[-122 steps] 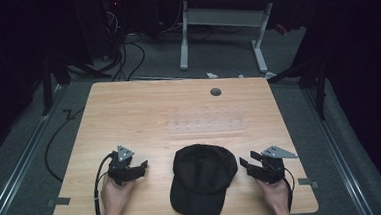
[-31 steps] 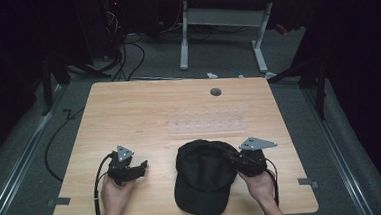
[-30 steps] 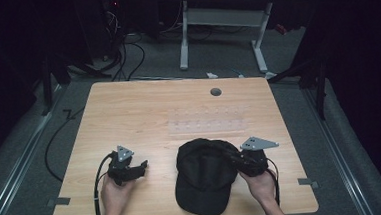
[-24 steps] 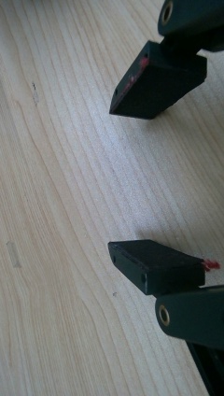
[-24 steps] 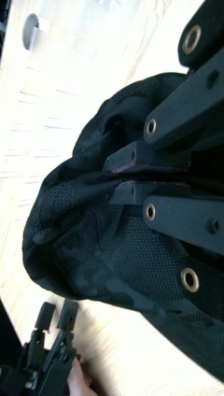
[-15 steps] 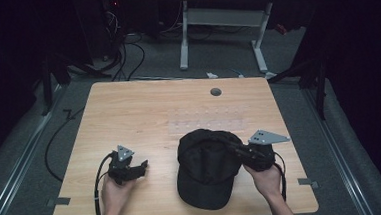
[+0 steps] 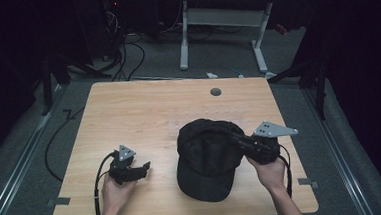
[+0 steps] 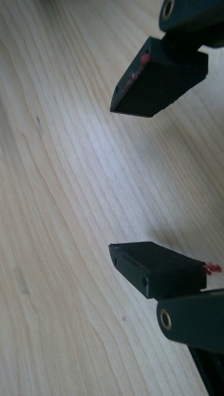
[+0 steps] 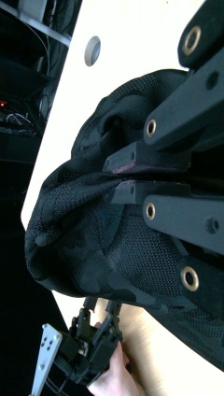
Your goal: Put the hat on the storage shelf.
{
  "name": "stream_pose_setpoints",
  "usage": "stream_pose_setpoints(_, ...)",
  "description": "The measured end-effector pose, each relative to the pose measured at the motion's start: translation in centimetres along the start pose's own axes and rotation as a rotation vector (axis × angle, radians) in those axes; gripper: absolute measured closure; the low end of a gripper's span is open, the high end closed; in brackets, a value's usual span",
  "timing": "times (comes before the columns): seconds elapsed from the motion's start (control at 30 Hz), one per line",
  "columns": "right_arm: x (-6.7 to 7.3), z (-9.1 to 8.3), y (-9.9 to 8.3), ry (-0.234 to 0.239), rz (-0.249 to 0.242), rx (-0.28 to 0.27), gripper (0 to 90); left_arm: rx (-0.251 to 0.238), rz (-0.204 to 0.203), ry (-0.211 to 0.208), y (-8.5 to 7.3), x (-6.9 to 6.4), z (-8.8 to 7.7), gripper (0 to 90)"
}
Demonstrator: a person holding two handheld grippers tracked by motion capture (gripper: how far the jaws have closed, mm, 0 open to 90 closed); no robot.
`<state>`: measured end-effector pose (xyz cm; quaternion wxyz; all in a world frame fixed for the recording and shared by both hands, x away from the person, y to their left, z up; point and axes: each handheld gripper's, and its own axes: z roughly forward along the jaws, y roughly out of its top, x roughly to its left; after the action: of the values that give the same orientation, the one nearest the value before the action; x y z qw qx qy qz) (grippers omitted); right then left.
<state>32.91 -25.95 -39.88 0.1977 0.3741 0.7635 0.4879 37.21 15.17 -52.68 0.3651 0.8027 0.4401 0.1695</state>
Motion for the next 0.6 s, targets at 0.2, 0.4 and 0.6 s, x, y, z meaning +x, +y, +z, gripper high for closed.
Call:
stream_pose_setpoints(0.2,-0.2,0.0,0.3,-0.002,-0.007,-0.006,85.9,-0.041,0.027,-0.097,1.0,-1.1,-1.0,27.1)
stream_pose_setpoints(0.4,-0.4,0.1,0.4,0.002,-0.011,-0.012,85.8,-0.069,0.057,-0.201,2.0,-2.5,-1.7,25.2)
stream_pose_setpoints(0.6,-0.5,0.2,0.4,0.005,-0.014,-0.011,85.9,-0.095,0.058,-0.308,2.8,-3.5,-2.1,23.4)
